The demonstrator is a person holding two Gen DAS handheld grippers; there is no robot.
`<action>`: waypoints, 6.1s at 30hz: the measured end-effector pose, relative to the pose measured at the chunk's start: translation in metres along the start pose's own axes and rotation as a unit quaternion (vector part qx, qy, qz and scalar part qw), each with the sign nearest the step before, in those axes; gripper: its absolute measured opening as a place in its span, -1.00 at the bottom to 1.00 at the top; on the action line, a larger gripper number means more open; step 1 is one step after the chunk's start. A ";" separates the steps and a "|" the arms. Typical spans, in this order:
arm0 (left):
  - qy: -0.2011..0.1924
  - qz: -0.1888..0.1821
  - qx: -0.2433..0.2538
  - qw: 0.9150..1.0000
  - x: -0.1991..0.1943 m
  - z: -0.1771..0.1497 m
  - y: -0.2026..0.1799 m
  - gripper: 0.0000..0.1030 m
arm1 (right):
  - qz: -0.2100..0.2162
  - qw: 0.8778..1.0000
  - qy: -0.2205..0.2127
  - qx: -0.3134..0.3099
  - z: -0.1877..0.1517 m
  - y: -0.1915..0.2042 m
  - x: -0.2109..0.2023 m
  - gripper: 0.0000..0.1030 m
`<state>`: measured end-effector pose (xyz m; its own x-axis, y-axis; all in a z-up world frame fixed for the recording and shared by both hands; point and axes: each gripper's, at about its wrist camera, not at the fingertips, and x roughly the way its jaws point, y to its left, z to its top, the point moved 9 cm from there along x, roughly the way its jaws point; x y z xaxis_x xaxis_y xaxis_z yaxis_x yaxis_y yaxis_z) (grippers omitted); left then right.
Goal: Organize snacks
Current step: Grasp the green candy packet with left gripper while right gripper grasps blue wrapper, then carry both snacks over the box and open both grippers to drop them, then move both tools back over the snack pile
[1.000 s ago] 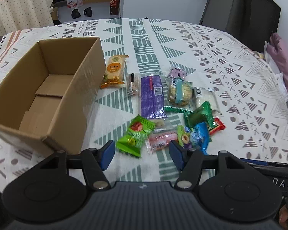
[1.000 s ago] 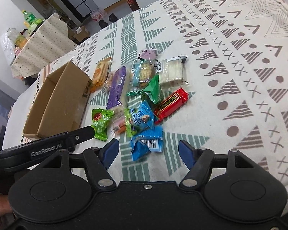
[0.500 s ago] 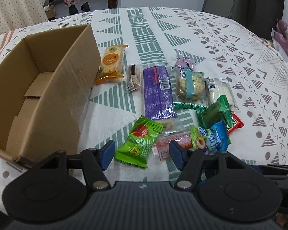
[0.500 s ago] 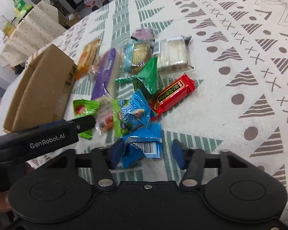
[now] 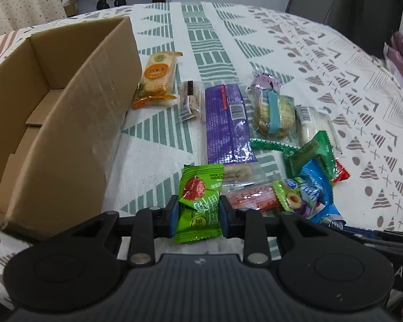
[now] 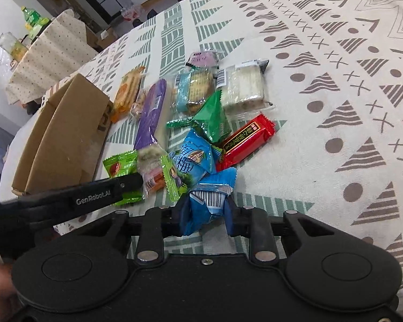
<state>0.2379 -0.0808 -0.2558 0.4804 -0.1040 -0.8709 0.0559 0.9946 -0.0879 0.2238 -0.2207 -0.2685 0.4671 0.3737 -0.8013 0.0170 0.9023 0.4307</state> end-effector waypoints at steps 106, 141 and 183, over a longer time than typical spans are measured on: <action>-0.117 0.040 -0.137 0.983 -0.158 0.030 0.128 0.89 | 0.079 0.979 -0.159 -0.098 0.046 0.139 -0.080 0.92; -0.130 0.024 -0.095 0.987 -0.194 -0.002 0.028 0.99 | 0.047 0.975 -0.208 -0.056 0.029 0.030 -0.160 1.00; -0.050 -0.044 -0.071 0.995 -0.053 0.008 -0.039 0.27 | 0.021 0.991 -0.097 0.087 0.040 -0.051 -0.060 0.33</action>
<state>0.2171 -0.1144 -0.2023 0.5643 -0.1835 -0.8049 -0.0188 0.9719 -0.2347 0.2308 -0.2973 -0.2259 0.6324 0.3468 -0.6927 0.1373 0.8299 0.5408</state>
